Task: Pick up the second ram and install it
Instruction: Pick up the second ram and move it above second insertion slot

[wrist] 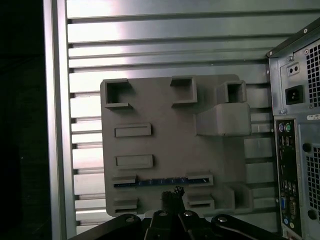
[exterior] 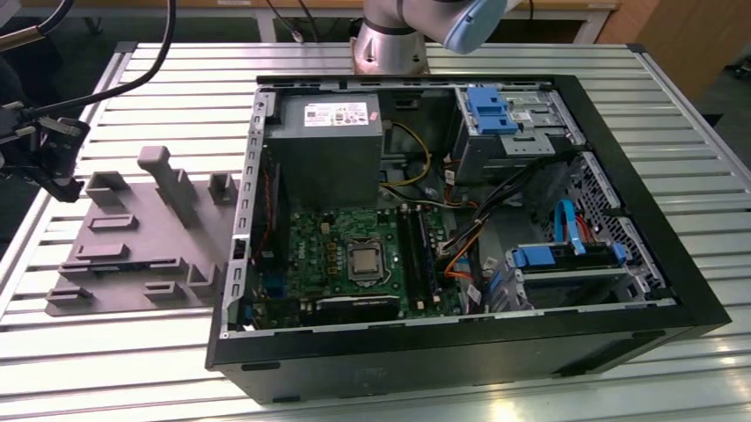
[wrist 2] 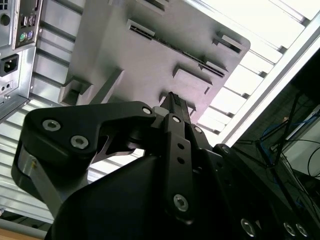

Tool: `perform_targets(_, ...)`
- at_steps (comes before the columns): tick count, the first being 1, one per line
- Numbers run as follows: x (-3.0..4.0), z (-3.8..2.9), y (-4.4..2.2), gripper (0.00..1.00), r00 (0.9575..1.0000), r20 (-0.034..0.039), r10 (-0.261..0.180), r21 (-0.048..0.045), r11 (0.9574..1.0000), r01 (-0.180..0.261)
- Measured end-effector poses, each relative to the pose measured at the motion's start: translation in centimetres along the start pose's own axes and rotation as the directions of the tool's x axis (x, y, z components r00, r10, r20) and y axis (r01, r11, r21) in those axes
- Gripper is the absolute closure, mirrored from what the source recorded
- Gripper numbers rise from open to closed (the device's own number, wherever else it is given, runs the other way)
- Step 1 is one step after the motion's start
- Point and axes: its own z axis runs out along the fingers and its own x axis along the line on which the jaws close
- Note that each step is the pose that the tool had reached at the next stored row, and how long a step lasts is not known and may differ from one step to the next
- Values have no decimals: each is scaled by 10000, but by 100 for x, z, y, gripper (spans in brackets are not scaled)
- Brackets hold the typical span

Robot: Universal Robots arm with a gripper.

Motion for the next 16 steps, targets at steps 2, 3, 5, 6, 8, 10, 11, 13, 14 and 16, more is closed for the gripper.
perform_targets(2, 1, 1, 0, 89, 10000, 0, 0, 0, 10000, 0)
perform_targets(3, 1, 1, 0, 89, 10000, 0, 0, 0, 10000, 0)
perform_targets(5, 2, 2, 0, 89, 10000, -1, 0, 0, 10000, 0)
perform_targets(6, 2, 2, 0, 89, 10000, -1, 0, 0, 10000, 0)
perform_targets(8, 2, 3, 0, 89, 10000, 0, -4, -1, 10000, 4)
perform_targets(10, 3, 3, 0, 89, 10000, -3, -54, -1, 10000, 54)
perform_targets(11, 3, 3, 0, 89, 9999, -4, -101, -3, 9999, 101)
perform_targets(13, 3, 3, 0, 89, 9997, -11, -259, -7, 9997, 259)
perform_targets(14, 3, 3, 0, 89, 9993, -17, -382, -11, 9993, 382)
perform_targets(16, 3, 3, 0, 89, 9974, -31, -718, -19, 9974, 718)
